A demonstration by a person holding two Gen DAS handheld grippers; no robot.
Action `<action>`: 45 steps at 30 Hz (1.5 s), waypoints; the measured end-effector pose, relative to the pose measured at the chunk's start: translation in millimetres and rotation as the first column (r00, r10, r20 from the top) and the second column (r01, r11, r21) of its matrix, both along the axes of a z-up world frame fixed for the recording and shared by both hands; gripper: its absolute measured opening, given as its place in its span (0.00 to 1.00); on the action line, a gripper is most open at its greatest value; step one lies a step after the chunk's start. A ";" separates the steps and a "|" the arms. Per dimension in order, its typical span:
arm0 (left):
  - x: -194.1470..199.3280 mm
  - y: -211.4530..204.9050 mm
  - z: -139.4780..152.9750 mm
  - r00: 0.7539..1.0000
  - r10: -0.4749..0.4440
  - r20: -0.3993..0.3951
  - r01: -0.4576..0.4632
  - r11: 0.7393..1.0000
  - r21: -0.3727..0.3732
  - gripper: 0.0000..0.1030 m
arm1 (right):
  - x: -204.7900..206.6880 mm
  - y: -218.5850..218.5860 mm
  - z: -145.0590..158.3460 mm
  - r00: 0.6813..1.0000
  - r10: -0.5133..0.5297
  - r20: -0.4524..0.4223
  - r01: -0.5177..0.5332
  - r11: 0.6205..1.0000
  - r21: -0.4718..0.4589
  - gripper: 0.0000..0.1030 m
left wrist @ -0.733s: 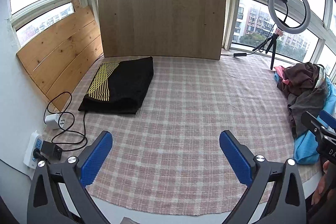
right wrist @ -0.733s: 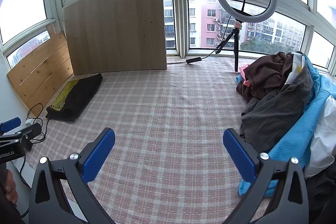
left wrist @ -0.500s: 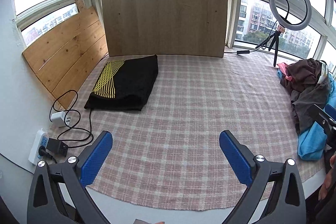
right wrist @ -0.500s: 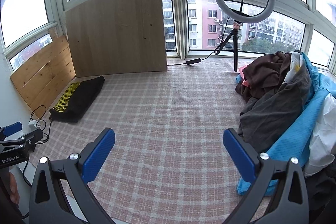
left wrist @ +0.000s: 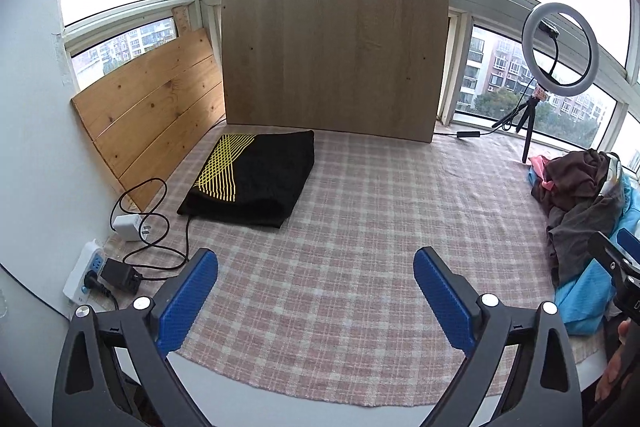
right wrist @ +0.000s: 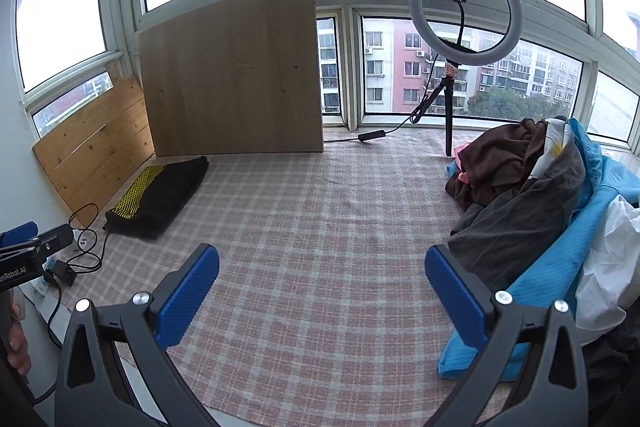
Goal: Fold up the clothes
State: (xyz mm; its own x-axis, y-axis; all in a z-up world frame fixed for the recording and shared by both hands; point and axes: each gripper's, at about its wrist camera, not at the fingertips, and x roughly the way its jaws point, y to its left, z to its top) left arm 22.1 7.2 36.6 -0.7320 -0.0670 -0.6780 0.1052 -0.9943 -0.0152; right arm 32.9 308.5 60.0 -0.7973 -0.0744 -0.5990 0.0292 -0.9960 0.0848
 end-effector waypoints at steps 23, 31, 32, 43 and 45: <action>-69.1 22.3 74.4 0.968 -0.187 -0.170 0.178 0.982 -0.067 0.88 | -32.0 26.8 60.3 0.965 -0.230 -0.125 0.238 0.970 0.054 1.00; -105.5 34.0 62.1 0.944 -0.289 -0.160 0.287 0.957 -0.037 0.88 | -35.5 24.3 66.2 0.925 -0.351 -0.147 0.368 0.923 0.115 1.00; -109.8 36.8 59.5 0.941 -0.301 -0.155 0.299 0.954 -0.038 0.88 | -36.0 25.1 66.3 0.921 -0.361 -0.148 0.379 0.918 0.118 1.00; -138.1 60.0 37.3 0.898 -0.424 -0.122 0.426 0.905 -0.010 0.88 | -43.0 46.8 50.3 0.882 -0.458 -0.110 0.469 0.873 0.133 1.00; -143.0 66.4 32.1 0.891 -0.442 -0.101 0.444 0.896 -0.010 0.88 | -42.1 52.2 46.5 0.873 -0.477 -0.101 0.487 0.864 0.130 1.00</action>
